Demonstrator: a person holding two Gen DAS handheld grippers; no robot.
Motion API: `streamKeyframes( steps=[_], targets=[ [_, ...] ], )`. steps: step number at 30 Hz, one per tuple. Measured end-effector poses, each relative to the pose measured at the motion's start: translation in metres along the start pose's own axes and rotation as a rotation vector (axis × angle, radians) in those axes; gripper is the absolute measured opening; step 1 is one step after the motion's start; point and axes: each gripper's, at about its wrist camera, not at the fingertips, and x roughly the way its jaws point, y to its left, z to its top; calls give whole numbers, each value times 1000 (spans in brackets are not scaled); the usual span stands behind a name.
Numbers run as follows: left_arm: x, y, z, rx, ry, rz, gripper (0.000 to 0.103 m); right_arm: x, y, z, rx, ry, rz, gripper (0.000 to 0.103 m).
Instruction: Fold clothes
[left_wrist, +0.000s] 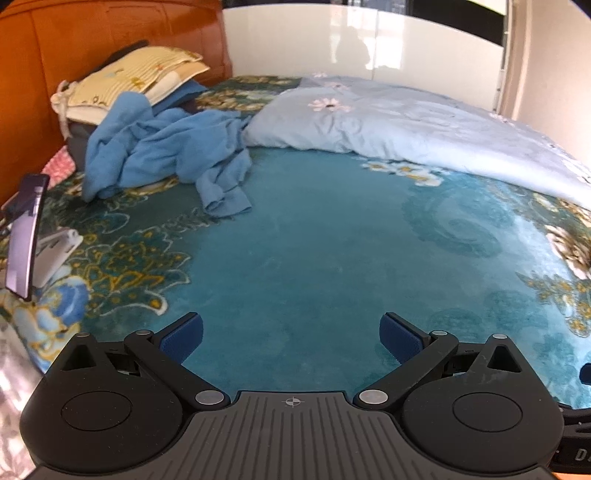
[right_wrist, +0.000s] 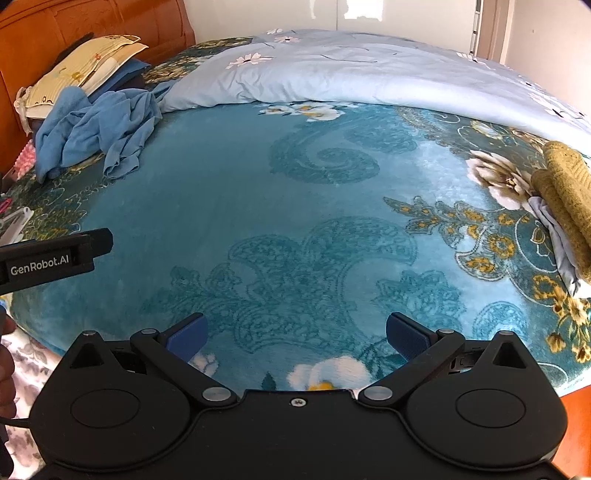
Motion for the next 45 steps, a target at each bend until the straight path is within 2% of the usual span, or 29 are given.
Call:
streamKeyframes(
  steps=[13,19,31,45],
  targets=[
    [5,9,5,-11,1,2,103,6,12,6,-23,-10,25,102],
    [-18,10,9,-14,-41,2,103,-5,13,7,-24,-42,24,102],
    [-83,2,-2,18,-136,-10,103,-65,6,-11,17,-152,-1,102],
    [-124,8,-27,33,-173,-68,103,-110,6,-39,36,-224,-20,102]
  ],
)
